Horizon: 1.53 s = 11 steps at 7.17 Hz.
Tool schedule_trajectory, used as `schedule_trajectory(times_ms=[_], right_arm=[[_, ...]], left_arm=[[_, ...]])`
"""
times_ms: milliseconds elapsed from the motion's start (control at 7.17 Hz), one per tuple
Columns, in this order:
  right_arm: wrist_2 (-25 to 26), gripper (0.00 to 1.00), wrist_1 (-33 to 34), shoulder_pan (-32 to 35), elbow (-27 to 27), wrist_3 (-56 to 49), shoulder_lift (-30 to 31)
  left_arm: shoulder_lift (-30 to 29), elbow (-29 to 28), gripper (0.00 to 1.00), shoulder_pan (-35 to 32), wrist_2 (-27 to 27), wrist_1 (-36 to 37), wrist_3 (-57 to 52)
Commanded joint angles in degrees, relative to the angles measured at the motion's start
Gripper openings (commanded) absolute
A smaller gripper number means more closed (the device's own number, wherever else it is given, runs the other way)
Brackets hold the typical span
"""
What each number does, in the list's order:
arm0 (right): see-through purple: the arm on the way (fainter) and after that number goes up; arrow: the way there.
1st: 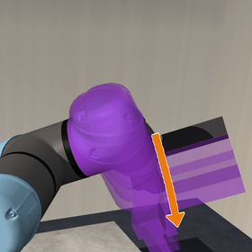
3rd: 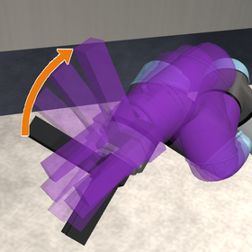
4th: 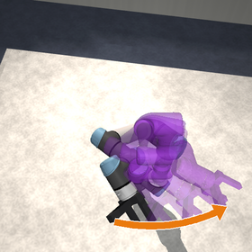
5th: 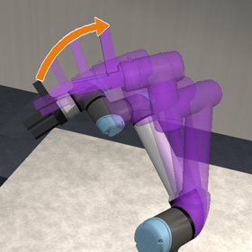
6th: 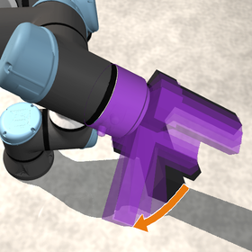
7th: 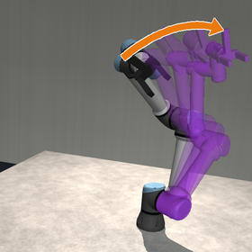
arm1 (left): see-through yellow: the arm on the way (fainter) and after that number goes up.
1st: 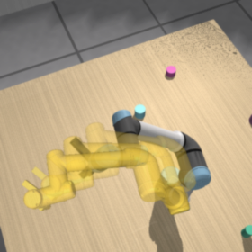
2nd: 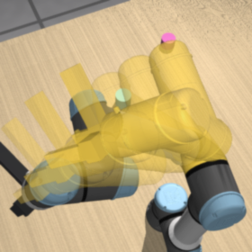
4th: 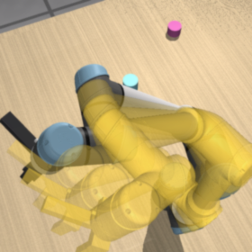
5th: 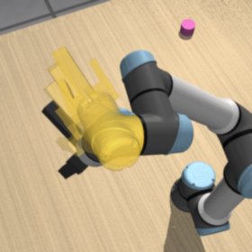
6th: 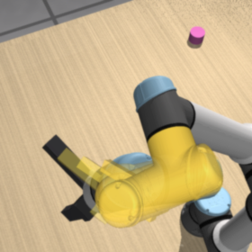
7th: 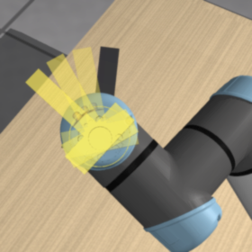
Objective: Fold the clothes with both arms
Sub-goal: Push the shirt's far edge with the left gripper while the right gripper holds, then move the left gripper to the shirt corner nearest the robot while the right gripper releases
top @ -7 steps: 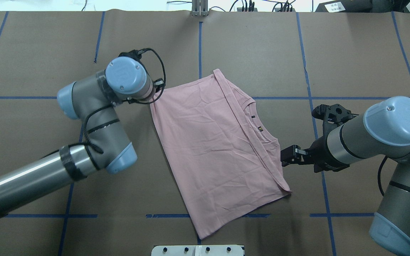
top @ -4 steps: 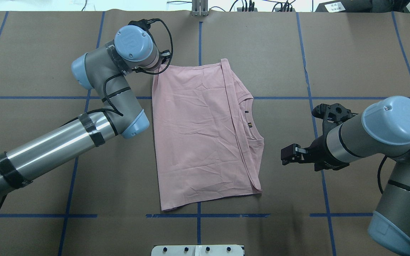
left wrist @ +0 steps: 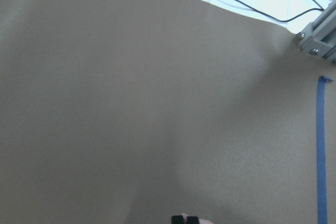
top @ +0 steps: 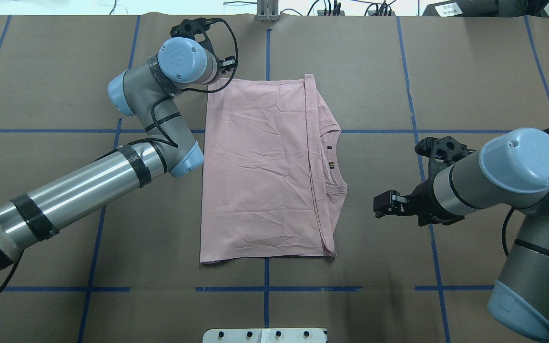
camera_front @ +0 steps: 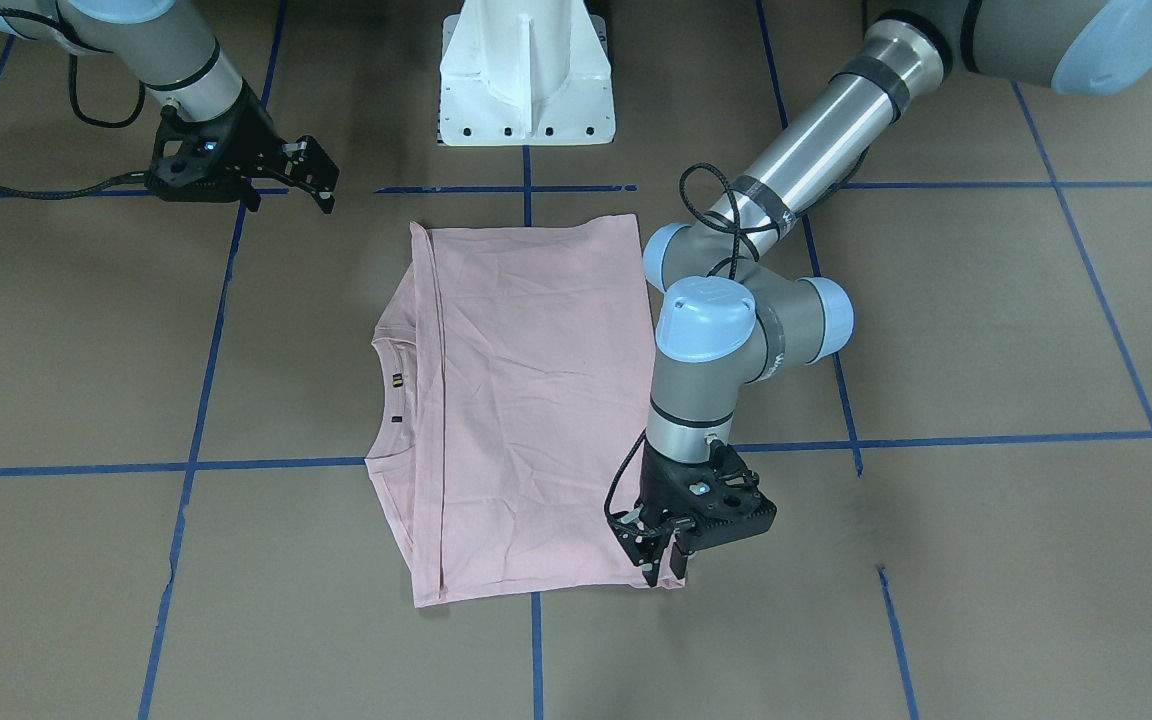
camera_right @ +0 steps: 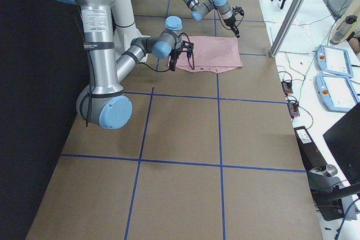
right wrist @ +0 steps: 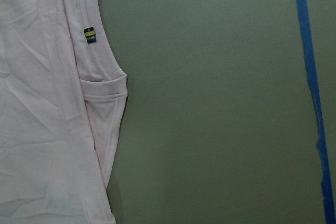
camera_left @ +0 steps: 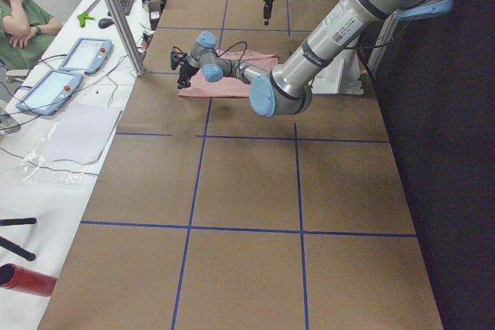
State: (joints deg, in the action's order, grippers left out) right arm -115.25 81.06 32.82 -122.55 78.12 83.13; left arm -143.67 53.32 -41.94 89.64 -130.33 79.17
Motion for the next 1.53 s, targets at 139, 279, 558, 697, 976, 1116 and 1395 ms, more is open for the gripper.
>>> schedule_trajectory(times_ms=[139, 279, 558, 697, 976, 1116, 1395], right_arm=[[0.37, 1.00, 0.33, 0.92, 0.38, 0.27, -0.96], [1.07, 1.00, 0.33, 0.84, 0.65, 0.27, -0.96], [1.17, 1.00, 0.33, 0.92, 0.74, 0.45, -1.04], [1.25, 1.00, 0.33, 0.93, 0.65, 0.54, -1.13], [1.25, 1.00, 0.33, 0.93, 0.65, 0.63, -1.04], [1.34, 1.00, 0.24, 0.93, 0.74, 0.63, -1.04], [1.34, 1.00, 0.24, 0.93, 0.82, 0.63, -1.04]], left_arm=[[8.87, 15.93, 1.00, -0.86, 11.71, 6.09, 3.33], [15.02, 26.21, 1.00, -0.51, 13.78, 9.97, 5.10], [22.09, 42.14, 1.00, 3.42, 17.14, 24.78, 12.02], [26.20, 49.09, 1.00, 7.97, 16.80, 27.47, 19.55], [30.45, 53.82, 1.00, 18.68, 12.35, 27.76, 33.35], [30.55, 53.65, 1.00, 22.13, 10.66, 27.94, 37.25], [30.55, 53.12, 1.00, 24.79, 10.47, 28.38, 40.36]])
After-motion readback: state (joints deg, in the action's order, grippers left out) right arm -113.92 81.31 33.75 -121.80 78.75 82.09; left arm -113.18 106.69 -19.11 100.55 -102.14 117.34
